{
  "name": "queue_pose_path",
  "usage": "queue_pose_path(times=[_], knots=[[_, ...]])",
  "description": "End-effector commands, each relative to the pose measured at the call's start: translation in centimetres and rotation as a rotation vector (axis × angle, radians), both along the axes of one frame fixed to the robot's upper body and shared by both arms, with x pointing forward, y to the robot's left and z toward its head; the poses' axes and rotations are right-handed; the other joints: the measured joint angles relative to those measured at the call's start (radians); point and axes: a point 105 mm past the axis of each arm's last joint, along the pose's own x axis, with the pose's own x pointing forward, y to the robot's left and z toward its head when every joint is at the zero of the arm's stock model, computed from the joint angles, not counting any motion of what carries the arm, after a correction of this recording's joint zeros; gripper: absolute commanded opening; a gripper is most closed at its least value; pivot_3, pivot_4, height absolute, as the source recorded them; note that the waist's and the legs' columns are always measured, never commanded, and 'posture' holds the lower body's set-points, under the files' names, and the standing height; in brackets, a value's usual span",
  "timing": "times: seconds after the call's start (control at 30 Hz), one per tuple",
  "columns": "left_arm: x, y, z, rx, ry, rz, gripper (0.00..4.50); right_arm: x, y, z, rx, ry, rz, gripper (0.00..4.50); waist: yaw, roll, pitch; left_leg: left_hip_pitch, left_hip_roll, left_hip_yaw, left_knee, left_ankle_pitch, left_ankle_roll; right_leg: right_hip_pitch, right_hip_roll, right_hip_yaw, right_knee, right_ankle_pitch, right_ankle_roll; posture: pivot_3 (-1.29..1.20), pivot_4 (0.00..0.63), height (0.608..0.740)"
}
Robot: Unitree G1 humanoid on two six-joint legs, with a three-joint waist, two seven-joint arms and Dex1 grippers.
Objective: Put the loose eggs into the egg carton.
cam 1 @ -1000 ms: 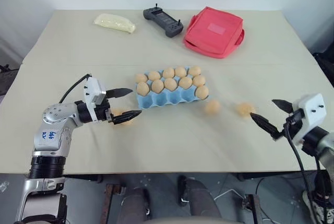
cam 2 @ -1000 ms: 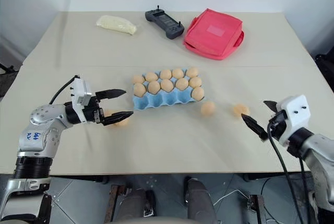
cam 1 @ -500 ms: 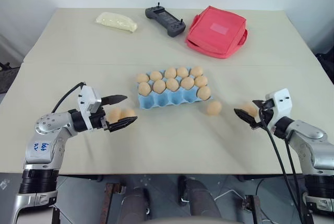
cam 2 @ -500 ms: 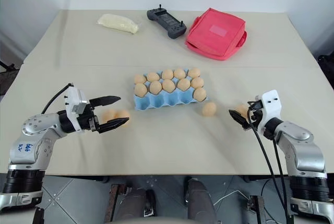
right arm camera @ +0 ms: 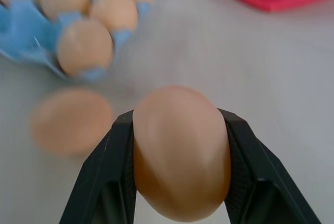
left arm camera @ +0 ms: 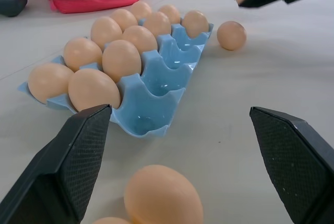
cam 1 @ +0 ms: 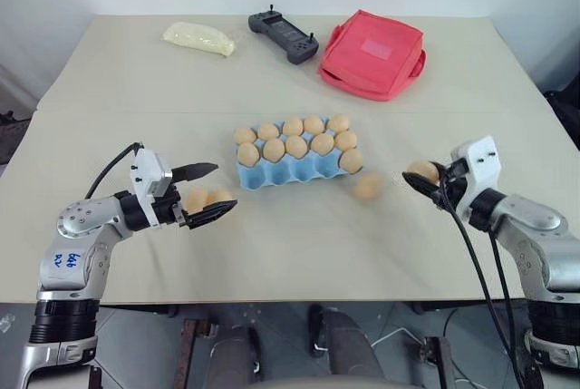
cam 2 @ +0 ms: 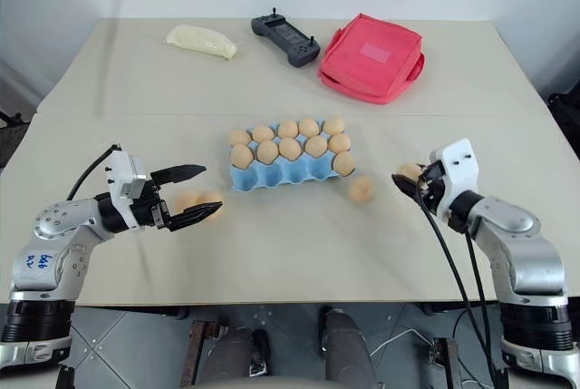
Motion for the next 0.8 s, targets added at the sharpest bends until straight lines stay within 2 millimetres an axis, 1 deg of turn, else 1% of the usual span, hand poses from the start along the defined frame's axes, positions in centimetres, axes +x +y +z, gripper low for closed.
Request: queue_pose_path(times=[0.03,0.1,0.17,0.23,0.33,0.43,0.53,0.67,0.8], knots=[[0.1,-0.3,1.1,-0.01,-0.047,-0.013,4.5,-0.1,4.2,2.0,0.029,-0.027,0.131,1.63,0.0,0.0,0.0,0.0,0.0,0.0,0.0,0.0,0.0,0.0,0.0,0.0,0.0,0.0,0.0,0.0,0.15,0.74],[0.2,-0.3,1.1,-0.011,-0.051,-0.013,4.5,0.0,6.7,2.0,0.033,-0.025,0.208,1.63,0.0,0.0,0.0,0.0,0.001,-0.001,0.0,0.0,0.0,0.0,0.001,-0.001,0.001,0.0,-0.001,0.0,0.15,0.74],[0.3,-0.3,1.2,-0.011,-0.053,-0.012,4.5,0.3,8.4,1.7,0.038,-0.017,0.247,1.63,0.001,0.0,0.0,0.0,0.001,-0.001,-0.001,0.0,-0.001,-0.001,0.001,-0.001,0.001,-0.001,-0.002,0.0,0.15,0.74],[0.4,-0.3,1.3,-0.012,-0.058,-0.008,4.5,0.9,9.5,1.1,0.034,-0.002,0.268,1.63,0.001,0.0,0.0,-0.002,0.001,-0.001,-0.001,0.0,-0.001,-0.001,0.001,-0.002,0.001,-0.001,-0.002,0.0,0.15,0.74],[0.4,-0.2,1.4,-0.011,-0.064,0.003,4.5,2.1,10.6,0.3,0.027,0.006,0.279,1.63,0.001,0.0,0.0,-0.002,0.001,0.0,0.0,-0.001,0.0,-0.001,0.0,-0.002,0.0,0.0,-0.001,0.0,0.15,0.74],[0.2,-0.1,1.4,-0.012,-0.066,0.011,4.5,3.0,11.2,0.2,0.023,0.0,0.286,1.63,0.002,0.0,0.0,-0.002,0.0,0.001,0.0,-0.001,0.0,-0.001,0.0,-0.002,-0.001,0.0,0.0,0.0,0.15,0.74],[0.2,0.0,1.4,-0.013,-0.067,0.02,4.5,3.4,11.8,0.2,0.016,-0.005,0.301,1.63,0.001,0.0,0.0,-0.002,0.001,0.001,0.0,-0.001,0.0,-0.002,0.0,-0.002,0.0,0.0,0.0,0.0,0.15,0.74],[0.1,-0.1,1.3,-0.016,-0.069,0.027,4.5,4.0,11.8,-0.2,-0.021,-0.001,0.288,2.98,-0.001,0.0,0.0,-0.002,0.001,0.001,0.0,-0.001,-0.001,-0.002,0.001,-0.002,0.0,0.0,0.0,0.0,0.15,0.74],[0.1,-0.1,1.3,-0.019,-0.068,0.029,4.5,3.9,12.0,0.8,-0.005,-0.031,0.298,4.42,-0.002,0.0,0.0,-0.002,0.001,0.001,0.0,-0.001,-0.001,-0.002,0.001,-0.002,0.001,0.0,-0.001,0.0,0.15,0.74]])
